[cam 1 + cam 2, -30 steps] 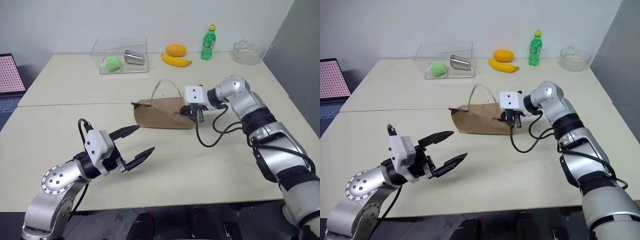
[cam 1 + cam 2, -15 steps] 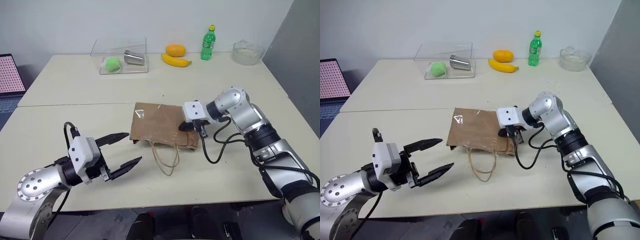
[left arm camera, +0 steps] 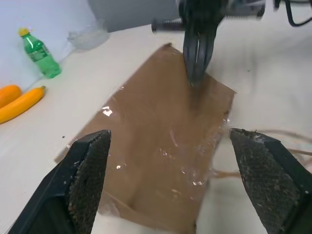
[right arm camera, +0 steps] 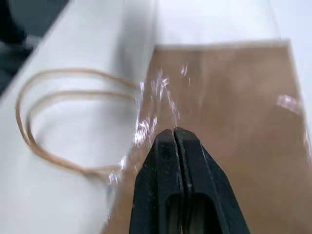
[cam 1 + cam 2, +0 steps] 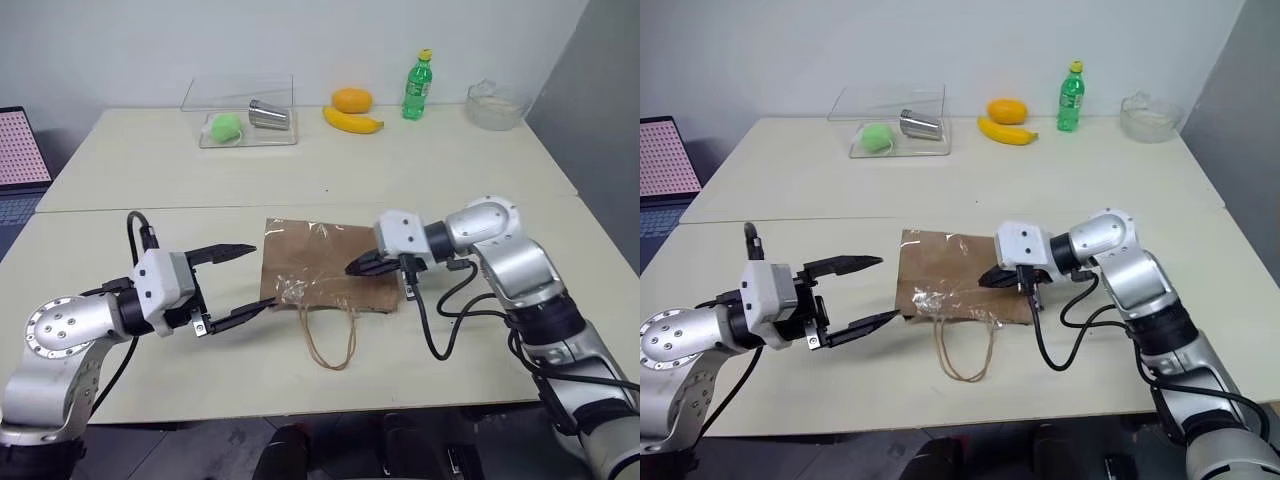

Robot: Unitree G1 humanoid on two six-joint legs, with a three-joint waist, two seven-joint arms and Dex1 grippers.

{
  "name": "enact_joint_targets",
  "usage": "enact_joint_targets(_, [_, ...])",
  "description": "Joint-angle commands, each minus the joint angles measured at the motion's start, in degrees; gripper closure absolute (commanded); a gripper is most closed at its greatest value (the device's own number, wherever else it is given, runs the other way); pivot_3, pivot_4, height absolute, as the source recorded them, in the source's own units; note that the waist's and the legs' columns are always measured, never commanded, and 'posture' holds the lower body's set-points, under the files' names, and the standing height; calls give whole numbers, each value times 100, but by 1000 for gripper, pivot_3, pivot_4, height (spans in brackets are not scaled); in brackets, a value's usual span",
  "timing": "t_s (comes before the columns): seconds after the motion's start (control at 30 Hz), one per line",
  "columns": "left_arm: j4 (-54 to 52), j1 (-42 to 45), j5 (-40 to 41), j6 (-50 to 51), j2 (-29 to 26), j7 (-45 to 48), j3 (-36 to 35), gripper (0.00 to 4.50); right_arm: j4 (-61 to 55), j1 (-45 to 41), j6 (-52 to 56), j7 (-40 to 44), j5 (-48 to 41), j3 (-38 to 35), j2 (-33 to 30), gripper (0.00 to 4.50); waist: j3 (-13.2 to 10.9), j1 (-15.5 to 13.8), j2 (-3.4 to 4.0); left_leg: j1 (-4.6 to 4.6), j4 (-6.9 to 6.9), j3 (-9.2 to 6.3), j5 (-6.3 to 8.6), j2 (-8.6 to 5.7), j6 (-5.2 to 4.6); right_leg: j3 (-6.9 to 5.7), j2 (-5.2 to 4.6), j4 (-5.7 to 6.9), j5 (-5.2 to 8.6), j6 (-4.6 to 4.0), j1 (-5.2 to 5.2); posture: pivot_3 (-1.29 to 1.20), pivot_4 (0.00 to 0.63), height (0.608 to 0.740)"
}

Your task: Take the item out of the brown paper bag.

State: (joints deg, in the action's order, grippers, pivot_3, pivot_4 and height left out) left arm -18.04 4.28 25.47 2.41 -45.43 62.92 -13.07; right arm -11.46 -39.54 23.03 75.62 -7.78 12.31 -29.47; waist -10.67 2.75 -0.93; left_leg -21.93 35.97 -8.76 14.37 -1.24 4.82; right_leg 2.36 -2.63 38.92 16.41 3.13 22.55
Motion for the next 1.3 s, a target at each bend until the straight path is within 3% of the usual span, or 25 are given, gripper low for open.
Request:
enact_joint_targets(0.03, [311, 276, -298, -593, -73, 273, 218, 13, -1206, 614, 810, -571, -607, -473, -93, 4500, 0, -58, 0, 1, 0, -2, 0, -1, 0, -2, 0, -2, 0, 0, -3, 0, 150, 740])
enact_joint_targets(0.13, [718, 617, -510, -1177, -83, 661, 530, 0, -2196, 1746, 1304, -1278, -730, -839, -210, 3906, 1, -99, -2, 1, 2, 1, 0, -4, 0, 1, -3, -3, 0, 1, -5, 0, 150, 740])
enact_joint_targets(0.3, [1139, 830, -673, -1977, -64, 1149, 880, 0, -2918, 2595, 1628, -1973, -870, -983, -342, 2175, 0, -45, 0, 4, 2, 13, 0, -2, 0, 8, -2, -5, 1, 2, -7, 0, 150, 740])
enact_joint_targets(0.33, [1209, 875, -685, -2168, -64, 1281, 980, 0, -3071, 2754, 1716, -2090, -912, -974, -368, 1553, 0, -35, 0, 10, 2, 16, 0, 3, 0, 9, 1, -4, 1, 3, -7, 0, 150, 740])
enact_joint_targets(0.4, [1365, 1046, -786, -2434, 13, 1368, 1180, 0, -3418, 3140, 1878, -2256, -1050, -957, -396, 1142, 0, -49, 0, 10, 1, 14, 0, 5, -1, 6, 4, -3, 2, 3, -8, 0, 150, 740])
enact_joint_targets(0.57, [2055, 1541, -1265, -3214, 340, 1451, 1772, 0, -4039, 3965, 2123, -2843, -1215, -996, -415, 1142, 1, -96, -1, 9, 6, 1, 0, -2, -1, 0, 4, -8, 2, 4, -21, 0, 150, 740])
enact_joint_targets(0.87, [3016, 2059, -1690, -3996, 786, 1192, 2261, 0, -4455, 4273, 2403, -3311, -1574, -1163, -672, 1142, 1, -86, -4, 14, 8, -5, 0, 2, -1, -2, 10, -6, 12, 21, -26, 0, 150, 740])
enact_joint_targets(1.13, [2787, 2016, -1657, -3878, 1200, 1021, 2653, 0, -4608, 4308, 2550, -3572, -1885, -1184, -869, 1142, 2, -85, -7, 13, 9, -7, 0, -1, -2, -3, 6, -7, 11, 21, -28, 0, 150, 740])
enact_joint_targets(1.23, [2639, 1969, -1583, -3806, 1220, 1052, 2771, 501, -4659, 4348, 2576, -3647, -1993, -1179, -946, 1116, 2, -85, -7, 13, 10, -7, 0, -1, -2, -3, 7, -6, 8, 15, -28, 0, 150, 740])
enact_joint_targets(1.3, [2475, 1986, -1507, -3617, 1257, 1037, 2834, 1170, -4700, 4369, 2612, -3710, -2072, -1172, -970, 1116, 2, -85, -7, 14, 10, -7, -1, -1, -2, -2, 6, -6, 9, 17, -29, 0, 150, 740])
